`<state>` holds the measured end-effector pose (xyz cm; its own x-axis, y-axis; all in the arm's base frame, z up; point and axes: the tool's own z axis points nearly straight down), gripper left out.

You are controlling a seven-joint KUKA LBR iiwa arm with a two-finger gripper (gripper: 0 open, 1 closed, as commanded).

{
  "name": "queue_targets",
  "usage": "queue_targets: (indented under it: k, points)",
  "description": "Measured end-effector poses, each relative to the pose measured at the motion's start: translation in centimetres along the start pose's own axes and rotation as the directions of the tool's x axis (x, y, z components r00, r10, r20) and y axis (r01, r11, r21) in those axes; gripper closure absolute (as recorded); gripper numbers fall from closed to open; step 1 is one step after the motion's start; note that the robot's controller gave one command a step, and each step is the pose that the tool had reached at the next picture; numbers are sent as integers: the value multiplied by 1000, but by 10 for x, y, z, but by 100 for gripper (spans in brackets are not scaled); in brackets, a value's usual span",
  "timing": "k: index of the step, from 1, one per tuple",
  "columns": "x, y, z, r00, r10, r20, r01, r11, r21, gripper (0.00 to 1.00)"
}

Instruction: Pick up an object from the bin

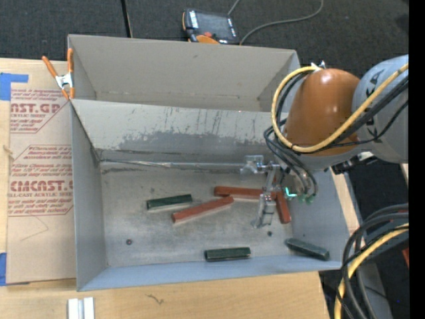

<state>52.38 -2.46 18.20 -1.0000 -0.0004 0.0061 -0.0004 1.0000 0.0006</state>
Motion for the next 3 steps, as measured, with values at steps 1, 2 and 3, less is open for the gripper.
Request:
queue_targets:
  k: [1,2,3]
  points:
    - [-47,-25,115,990,140,3,-140,990,-1,0]
    - [-47,-25,110,990,139,7,-139,990,-1,100]
    - [-48,-52,-4,979,205,15,-205,979,-1,100]
